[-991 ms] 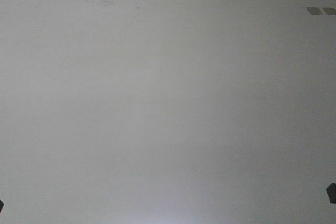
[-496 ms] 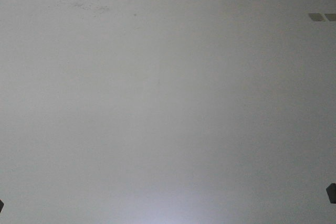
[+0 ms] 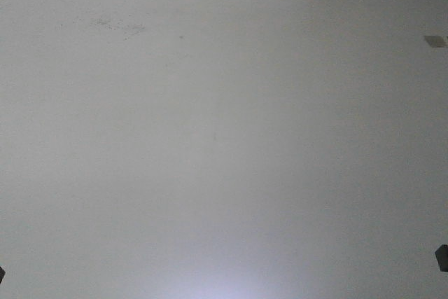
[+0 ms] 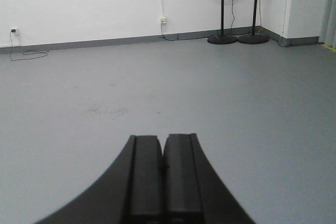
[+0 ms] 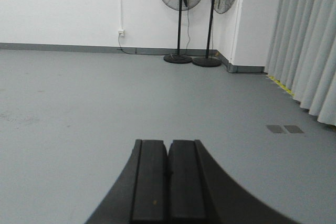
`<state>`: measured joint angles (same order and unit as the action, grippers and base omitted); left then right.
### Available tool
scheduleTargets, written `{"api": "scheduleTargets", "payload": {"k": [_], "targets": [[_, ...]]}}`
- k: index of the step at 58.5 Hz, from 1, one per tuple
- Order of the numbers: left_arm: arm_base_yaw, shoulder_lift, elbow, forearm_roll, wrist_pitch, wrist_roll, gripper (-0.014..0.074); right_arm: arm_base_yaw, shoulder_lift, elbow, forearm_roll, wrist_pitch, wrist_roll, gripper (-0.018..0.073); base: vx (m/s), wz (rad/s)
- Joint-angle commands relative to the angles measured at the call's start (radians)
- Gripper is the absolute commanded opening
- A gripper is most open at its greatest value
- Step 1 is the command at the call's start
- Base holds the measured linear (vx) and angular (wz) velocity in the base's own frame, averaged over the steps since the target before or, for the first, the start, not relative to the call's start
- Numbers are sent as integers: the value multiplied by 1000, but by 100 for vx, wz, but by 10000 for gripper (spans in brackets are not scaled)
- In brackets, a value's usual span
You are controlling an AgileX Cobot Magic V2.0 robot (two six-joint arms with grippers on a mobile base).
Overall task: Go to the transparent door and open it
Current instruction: 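Drive the base forward across the grey floor toward the door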
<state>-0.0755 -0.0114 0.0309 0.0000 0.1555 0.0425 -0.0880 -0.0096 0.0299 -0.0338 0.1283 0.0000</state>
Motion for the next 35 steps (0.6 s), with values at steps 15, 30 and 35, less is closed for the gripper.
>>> {"api": "scheduleTargets", "payload": {"k": [15, 30, 35], "targets": [[-5, 7, 9, -6, -85, -3, -6, -5, -16, 4, -6, -84, 0, -6, 42, 14], [-5, 7, 9, -6, -85, -3, -6, -5, -16, 4, -6, -84, 0, -6, 46, 22], [-5, 7, 9, -6, -85, -3, -6, -5, -16, 4, -6, -84, 0, -6, 47, 27]]}}
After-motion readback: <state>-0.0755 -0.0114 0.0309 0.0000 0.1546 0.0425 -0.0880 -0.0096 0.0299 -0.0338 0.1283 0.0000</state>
